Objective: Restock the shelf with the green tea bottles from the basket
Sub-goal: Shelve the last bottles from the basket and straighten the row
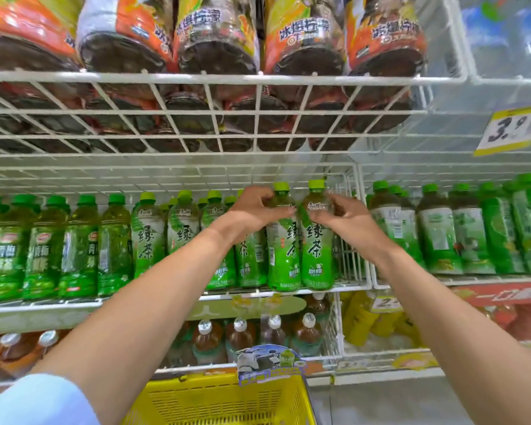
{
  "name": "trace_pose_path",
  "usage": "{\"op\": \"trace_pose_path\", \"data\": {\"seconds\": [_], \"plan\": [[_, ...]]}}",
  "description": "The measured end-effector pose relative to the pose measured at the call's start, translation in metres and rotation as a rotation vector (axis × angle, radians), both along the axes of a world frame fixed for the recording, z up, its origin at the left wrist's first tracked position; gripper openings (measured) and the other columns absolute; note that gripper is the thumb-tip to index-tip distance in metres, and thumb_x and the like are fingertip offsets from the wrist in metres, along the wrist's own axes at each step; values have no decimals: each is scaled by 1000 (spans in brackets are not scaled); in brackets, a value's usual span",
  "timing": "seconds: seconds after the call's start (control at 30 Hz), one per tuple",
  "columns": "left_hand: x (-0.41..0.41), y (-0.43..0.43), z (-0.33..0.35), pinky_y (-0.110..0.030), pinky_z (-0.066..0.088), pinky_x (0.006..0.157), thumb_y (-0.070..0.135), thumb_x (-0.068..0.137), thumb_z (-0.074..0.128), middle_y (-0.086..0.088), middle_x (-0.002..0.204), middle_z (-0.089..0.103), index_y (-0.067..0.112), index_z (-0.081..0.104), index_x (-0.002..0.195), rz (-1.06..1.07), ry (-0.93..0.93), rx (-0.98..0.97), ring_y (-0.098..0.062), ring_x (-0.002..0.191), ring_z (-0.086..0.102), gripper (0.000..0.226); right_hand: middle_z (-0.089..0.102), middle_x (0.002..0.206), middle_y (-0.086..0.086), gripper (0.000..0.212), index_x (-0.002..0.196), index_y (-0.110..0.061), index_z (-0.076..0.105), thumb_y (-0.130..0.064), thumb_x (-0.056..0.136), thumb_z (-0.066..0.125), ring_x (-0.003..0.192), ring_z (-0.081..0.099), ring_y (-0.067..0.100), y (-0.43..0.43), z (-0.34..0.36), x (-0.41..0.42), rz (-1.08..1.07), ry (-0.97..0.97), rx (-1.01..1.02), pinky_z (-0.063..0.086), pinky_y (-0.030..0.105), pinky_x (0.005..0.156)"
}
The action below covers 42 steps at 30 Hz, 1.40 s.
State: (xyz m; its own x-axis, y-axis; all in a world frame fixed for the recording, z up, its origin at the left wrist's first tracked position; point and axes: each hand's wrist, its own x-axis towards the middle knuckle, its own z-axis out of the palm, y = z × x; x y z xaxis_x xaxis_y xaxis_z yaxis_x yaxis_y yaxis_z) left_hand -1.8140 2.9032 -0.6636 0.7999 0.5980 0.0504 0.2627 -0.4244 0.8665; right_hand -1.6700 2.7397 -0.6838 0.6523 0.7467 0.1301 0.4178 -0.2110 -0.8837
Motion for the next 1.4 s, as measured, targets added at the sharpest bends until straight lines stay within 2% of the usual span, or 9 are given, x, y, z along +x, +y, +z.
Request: {"op": "trace_pose_path", "data": {"seconds": [0.1, 0.23, 0.4, 0.5, 0.73, 0.87, 1.0, 1.13, 1.4], "plan": [[7, 8, 1, -28, 49, 84, 40, 82, 82, 10, 92, 63, 26, 60, 91, -32, 112, 52, -13, 90, 60, 28, 43, 152, -6, 81, 155, -25, 41, -46, 86, 77, 128, 42, 8, 0, -2, 9, 36, -2, -41, 29, 22, 103], [13, 11, 1, -38, 38, 114, 25, 84, 82, -7, 151, 47, 23, 30, 155, -79, 68, 79, -22, 136, 47, 88, 50, 152, 1, 77, 154, -23, 42, -43, 87, 77, 125, 50, 14, 12, -2, 15, 35, -68, -86, 34, 23, 102], [24, 19, -7, -32, 36, 112, 25, 89, 77, -8, 148, 48, 28, 36, 153, -119, 91, 122, -23, 136, 46, 76, 60, 130, -3, 63, 147, -14, 50, -28, 91, 75, 118, 55, 13, 18, -9, 18, 4, -72, -93, 39, 6, 87], [32, 27, -8, -43, 43, 111, 25, 85, 80, -5, 138, 57, 28, 41, 146, -137, 136, 145, -25, 126, 55, 72, 56, 138, -5, 69, 151, -18, 46, -37, 91, 75, 122, 50, 8, 23, -11, 22, -3, -105, -145, 34, 15, 99], [48, 36, -2, -27, 41, 66, 27, 79, 83, -1, 105, 61, 15, 60, 110, -102, 211, 380, -21, 97, 60, 41, 50, 152, 2, 79, 152, -22, 46, -44, 84, 79, 131, 53, 21, 31, -13, 34, -5, -149, -218, 42, 28, 106], [46, 43, -5, -28, 41, 78, 29, 81, 83, 0, 113, 59, 16, 58, 119, -129, 196, 396, -20, 104, 57, 47, 51, 151, 3, 80, 153, -16, 45, -46, 86, 77, 134, 52, 24, 39, -8, 31, -3, -205, -286, 40, 29, 108], [47, 49, -4, -24, 35, 64, 28, 86, 79, 6, 100, 53, 22, 52, 108, -182, 238, 412, -16, 94, 51, 36, 69, 119, 1, 69, 134, -13, 65, -51, 79, 82, 106, 63, 18, 47, -7, 29, -60, -271, -295, 47, 20, 77], [50, 56, -8, -28, 37, 67, 38, 84, 79, 0, 109, 52, 12, 54, 124, -181, 272, 424, -18, 96, 51, 54, 64, 138, 0, 75, 141, -16, 59, -48, 78, 84, 124, 59, 19, 47, -13, 25, -128, -196, -207, 44, 23, 101], [51, 57, -10, -29, 38, 77, 38, 85, 78, -9, 124, 57, 11, 52, 130, -179, 307, 416, -25, 109, 56, 59, 61, 142, 0, 75, 144, -18, 57, -50, 81, 80, 127, 59, 21, 48, -15, 12, -194, -186, -211, 46, 29, 107]]}}
